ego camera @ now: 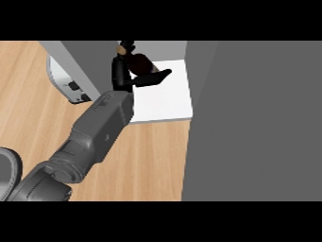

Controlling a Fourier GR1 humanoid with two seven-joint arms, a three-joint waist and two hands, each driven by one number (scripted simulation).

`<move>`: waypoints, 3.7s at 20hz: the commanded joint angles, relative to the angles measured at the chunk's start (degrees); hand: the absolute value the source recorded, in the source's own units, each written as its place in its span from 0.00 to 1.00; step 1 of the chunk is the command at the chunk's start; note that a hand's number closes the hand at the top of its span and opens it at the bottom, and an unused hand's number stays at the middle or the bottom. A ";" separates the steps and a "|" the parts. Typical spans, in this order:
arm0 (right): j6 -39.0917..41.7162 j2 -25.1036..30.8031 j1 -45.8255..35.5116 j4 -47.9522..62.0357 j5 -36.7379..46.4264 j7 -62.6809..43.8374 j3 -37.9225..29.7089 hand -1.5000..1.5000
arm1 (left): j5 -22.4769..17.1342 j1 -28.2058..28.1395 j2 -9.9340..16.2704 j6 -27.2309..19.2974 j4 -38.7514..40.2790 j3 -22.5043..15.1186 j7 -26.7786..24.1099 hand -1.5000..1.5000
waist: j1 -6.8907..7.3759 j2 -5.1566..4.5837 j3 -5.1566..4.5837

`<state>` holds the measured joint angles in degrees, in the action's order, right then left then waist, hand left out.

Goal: Pick up the wine, place it into the cabinet and close the cabinet

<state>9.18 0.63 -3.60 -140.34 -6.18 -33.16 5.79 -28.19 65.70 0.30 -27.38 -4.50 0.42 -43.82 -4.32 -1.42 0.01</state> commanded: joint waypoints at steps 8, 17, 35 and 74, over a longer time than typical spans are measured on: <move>-0.27 0.99 1.63 -5.43 -1.90 -3.20 0.04 0.00 | 0.50 -2.23 -0.21 -1.77 -0.53 0.76 -2.63 0.00 | 0.39 0.22 -0.08; -0.24 0.34 0.10 -1.15 -2.01 -0.82 -0.09 0.00 | 1.13 -4.73 0.48 2.23 -0.50 1.15 -5.88 0.00 | 0.20 -0.19 -0.07; -1.14 -0.16 0.63 -3.24 -0.08 -2.21 3.34 0.00 | -0.29 -6.77 -0.30 11.50 -2.05 -0.25 -7.37 0.00 | 0.14 0.40 -0.09; -6.02 1.60 -2.30 -8.21 1.88 -8.65 1.22 0.00 | -7.61 -46.38 0.69 -18.82 -72.04 -44.35 6.05 0.00 | 4.50 1.66 -0.02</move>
<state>4.67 1.63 -3.76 -142.11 -3.65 -36.60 7.07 -38.24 22.19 1.84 -42.25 -69.45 -42.04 -39.46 0.09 0.20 0.05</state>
